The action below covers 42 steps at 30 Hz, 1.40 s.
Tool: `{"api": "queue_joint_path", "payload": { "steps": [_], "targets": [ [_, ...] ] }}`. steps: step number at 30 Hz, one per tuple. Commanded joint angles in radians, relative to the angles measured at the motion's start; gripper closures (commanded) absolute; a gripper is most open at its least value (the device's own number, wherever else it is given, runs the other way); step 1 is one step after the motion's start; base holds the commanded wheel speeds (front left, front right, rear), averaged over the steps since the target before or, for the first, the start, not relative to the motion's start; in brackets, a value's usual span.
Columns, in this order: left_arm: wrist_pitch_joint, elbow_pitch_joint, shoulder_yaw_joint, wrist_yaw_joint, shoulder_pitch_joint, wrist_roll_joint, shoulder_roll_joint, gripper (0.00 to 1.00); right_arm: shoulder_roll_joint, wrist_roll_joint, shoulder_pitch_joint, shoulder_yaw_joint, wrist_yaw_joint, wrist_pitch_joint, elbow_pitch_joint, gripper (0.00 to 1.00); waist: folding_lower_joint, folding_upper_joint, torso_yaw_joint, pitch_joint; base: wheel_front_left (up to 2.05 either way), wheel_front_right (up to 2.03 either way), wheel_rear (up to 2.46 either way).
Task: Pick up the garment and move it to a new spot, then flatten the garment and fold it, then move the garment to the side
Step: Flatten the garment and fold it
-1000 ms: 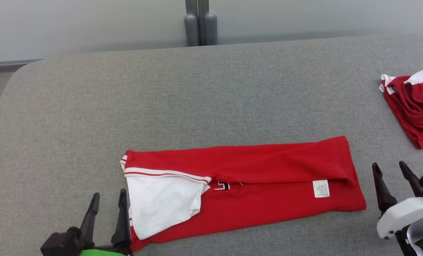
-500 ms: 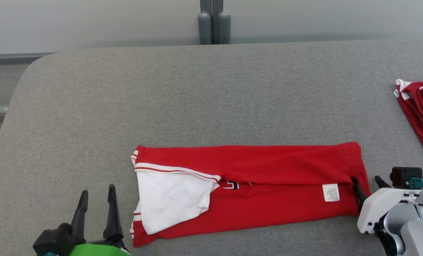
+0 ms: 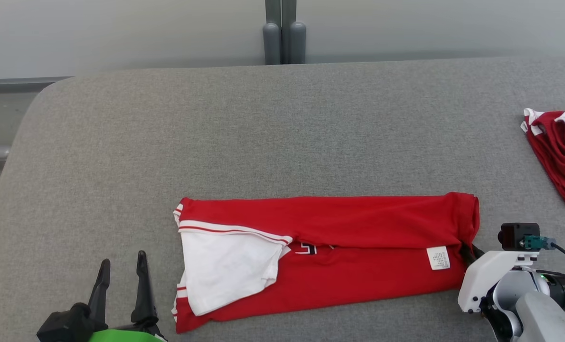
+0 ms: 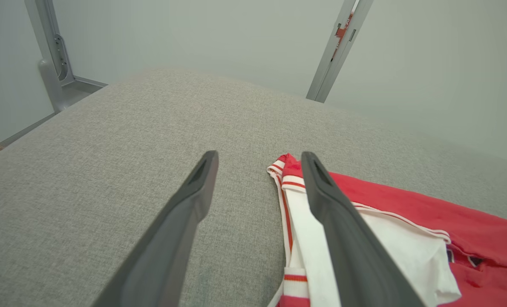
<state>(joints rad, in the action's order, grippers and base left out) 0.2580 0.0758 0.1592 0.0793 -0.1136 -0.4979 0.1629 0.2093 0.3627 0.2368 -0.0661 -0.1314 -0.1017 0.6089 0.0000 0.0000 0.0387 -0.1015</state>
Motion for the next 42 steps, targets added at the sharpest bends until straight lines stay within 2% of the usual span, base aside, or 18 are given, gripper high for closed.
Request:
{"api": "queue_joint_path", "payload": {
  "steps": [1, 8, 15, 18, 23, 31, 37, 42],
  "targets": [
    [0.008, -0.003, -0.006, -0.003, -0.01, 0.002, 0.006, 0.0, 0.007, 0.008, 0.009, -0.002, 0.001, 0.006, 0.012, 1.0, 0.0, 0.0, -0.009, 0.0, 0.0, 0.0, 0.0],
    [0.007, -0.006, -0.014, 0.002, -0.011, 0.005, 0.009, 0.0, 0.045, 0.049, 0.043, 0.008, 0.002, 0.038, -0.014, 1.0, 0.0, 0.0, -0.043, -0.002, 0.0, 0.0, 0.0],
    [0.007, -0.01, -0.023, 0.007, -0.011, 0.009, 0.012, 0.0, 0.137, 0.072, 0.007, 0.064, 0.002, 0.027, -0.099, 1.0, 0.0, 0.0, -0.074, -0.003, 0.0, 0.0, 0.0],
    [0.007, -0.009, -0.025, 0.008, -0.006, 0.009, 0.013, 0.0, 0.146, 0.082, -0.009, 0.08, 0.002, 0.017, -0.153, 1.0, 0.0, 0.0, -0.084, -0.004, 0.0, 0.0, 0.0],
    [0.008, -0.003, -0.022, 0.012, 0.003, 0.015, 0.012, 0.0, 0.107, 0.183, -0.043, 0.026, 0.001, -0.034, -0.31, 1.0, 0.0, 0.0, -0.099, -0.005, 0.0, 0.0, 0.0],
    [0.007, -0.001, -0.01, 0.016, 0.018, 0.018, 0.009, 0.0, 0.074, 0.245, -0.069, -0.114, 0.001, -0.104, -0.516, 1.0, 0.0, 0.0, -0.096, -0.004, 0.0, 0.0, 0.0],
    [0.005, 0.0, -0.004, 0.018, 0.022, 0.016, 0.007, 0.0, 0.024, 0.285, -0.057, -0.214, 0.001, -0.135, -0.568, 1.0, 0.0, 0.0, -0.07, 0.003, 0.0, 0.0, 0.0],
    [0.002, -0.002, 0.002, 0.015, 0.025, 0.013, 0.006, 0.0, -0.039, 0.304, -0.034, -0.301, 0.001, -0.124, -0.543, 1.0, 0.0, 0.0, -0.043, 0.009, 0.0, 0.0, 0.0]
  ]
}}
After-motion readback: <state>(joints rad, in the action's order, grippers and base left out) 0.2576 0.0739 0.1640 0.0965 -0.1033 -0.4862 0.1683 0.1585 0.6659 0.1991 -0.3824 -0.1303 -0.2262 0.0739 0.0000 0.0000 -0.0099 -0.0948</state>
